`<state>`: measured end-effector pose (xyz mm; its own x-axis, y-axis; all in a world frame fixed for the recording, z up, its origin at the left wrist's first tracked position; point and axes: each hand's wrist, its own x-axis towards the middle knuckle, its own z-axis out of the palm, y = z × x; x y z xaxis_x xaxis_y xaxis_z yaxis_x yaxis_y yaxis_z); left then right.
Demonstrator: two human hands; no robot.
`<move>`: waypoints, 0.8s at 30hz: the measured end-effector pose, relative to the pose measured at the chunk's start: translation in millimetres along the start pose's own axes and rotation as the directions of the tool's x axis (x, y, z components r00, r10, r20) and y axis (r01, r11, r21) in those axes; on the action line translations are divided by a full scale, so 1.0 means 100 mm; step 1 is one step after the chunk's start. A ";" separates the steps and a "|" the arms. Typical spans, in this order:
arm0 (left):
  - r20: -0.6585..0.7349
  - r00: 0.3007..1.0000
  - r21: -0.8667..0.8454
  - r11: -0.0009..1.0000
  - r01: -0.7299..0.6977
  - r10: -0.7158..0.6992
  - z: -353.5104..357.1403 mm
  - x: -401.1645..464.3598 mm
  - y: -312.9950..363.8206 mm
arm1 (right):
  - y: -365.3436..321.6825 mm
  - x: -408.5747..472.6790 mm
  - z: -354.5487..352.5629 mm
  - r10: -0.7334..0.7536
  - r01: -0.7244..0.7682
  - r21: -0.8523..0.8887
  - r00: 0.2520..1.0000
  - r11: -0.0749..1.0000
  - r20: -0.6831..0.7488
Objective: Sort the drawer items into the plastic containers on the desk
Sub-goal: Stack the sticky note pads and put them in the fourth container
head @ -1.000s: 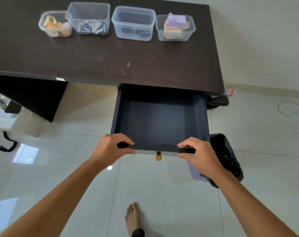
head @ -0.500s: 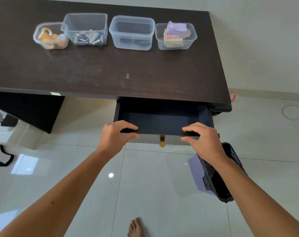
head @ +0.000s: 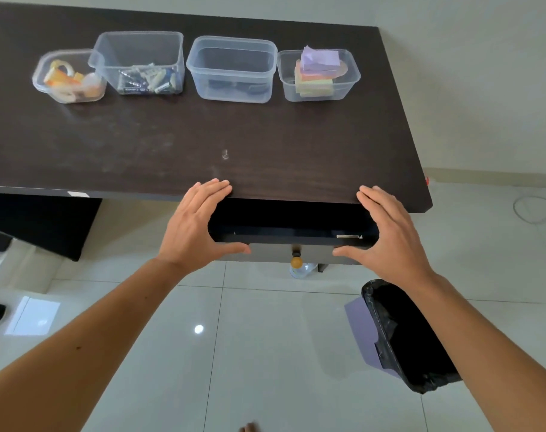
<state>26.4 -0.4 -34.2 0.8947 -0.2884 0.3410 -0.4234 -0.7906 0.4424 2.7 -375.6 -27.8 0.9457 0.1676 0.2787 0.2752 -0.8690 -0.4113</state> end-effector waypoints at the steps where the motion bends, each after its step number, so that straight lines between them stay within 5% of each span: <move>1: -0.025 1.000 0.005 1.000 -0.003 0.003 0.02 0.02 -0.02 | 0.02 0.02 0.02 -0.011 0.011 0.002 1.000 1.000 -0.027; 17: -0.374 0.927 0.189 0.981 0.038 0.036 0.36 0.22 -0.16 | 0.14 0.27 0.34 -0.039 0.000 -0.109 0.932 0.994 -0.360; 24: -0.483 0.872 0.167 0.970 0.174 -0.073 0.50 0.34 -0.02 | 0.06 0.38 0.49 -0.014 -0.067 -0.154 0.880 0.986 -0.474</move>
<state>64.4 -35.1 -64.9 0.7431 0.0674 0.6658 -0.2311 -0.9078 0.3498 49.3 -351.9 -62.4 0.7466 -0.0612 0.6624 0.1809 -0.9395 -0.2908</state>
